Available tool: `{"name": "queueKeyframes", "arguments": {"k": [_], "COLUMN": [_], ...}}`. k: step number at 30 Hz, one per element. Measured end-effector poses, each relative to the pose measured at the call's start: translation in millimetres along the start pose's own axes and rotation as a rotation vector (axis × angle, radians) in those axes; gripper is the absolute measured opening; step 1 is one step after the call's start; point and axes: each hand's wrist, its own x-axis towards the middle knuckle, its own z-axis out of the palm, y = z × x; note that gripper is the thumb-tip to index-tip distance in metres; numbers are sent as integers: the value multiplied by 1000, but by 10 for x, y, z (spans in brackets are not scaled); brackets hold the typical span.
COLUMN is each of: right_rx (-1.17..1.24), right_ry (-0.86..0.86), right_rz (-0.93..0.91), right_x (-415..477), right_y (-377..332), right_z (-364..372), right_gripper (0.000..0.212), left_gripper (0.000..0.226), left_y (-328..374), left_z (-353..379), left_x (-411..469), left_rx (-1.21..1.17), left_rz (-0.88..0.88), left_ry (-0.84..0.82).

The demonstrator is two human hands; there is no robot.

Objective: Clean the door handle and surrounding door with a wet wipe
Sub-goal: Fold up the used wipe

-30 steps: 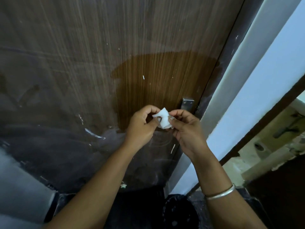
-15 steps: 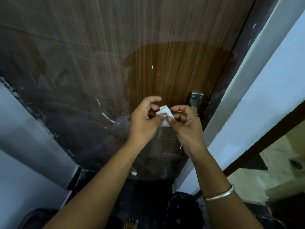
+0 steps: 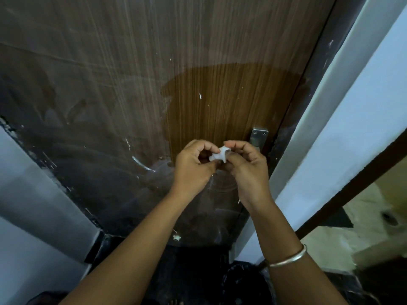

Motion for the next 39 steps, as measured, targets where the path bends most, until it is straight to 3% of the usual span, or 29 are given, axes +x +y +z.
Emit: {"name": "queueKeyframes", "arguments": {"k": [7, 11, 20, 28, 32, 39], "right_rx": [-63, -145, -342, -662, -790, -844], "right_ry": [-21, 81, 261, 364, 324, 154], "right_rz": [69, 125, 326, 443, 582, 782], "right_x": [-112, -222, -659, -1179, -1367, -1401], "right_y": [158, 357, 915, 1526, 1915, 2388], "right_z": [-177, -474, -1307, -1943, -2146, -2332], "right_gripper": [33, 30, 24, 10, 15, 32], "left_gripper": [37, 43, 12, 45, 55, 57], "left_y": [-130, -298, -675, -1032, -1159, -1341], "left_z": [166, 412, 1178, 1749, 1842, 1854], "left_x": [-73, -208, -863, -1502, -1780, -1848], "left_rx": [-14, 24, 49, -145, -95, -80], "left_rz": [-119, -199, -373, -904, -1042, -1171], "left_ry": [-88, -191, -476, -696, -774, -686]}}
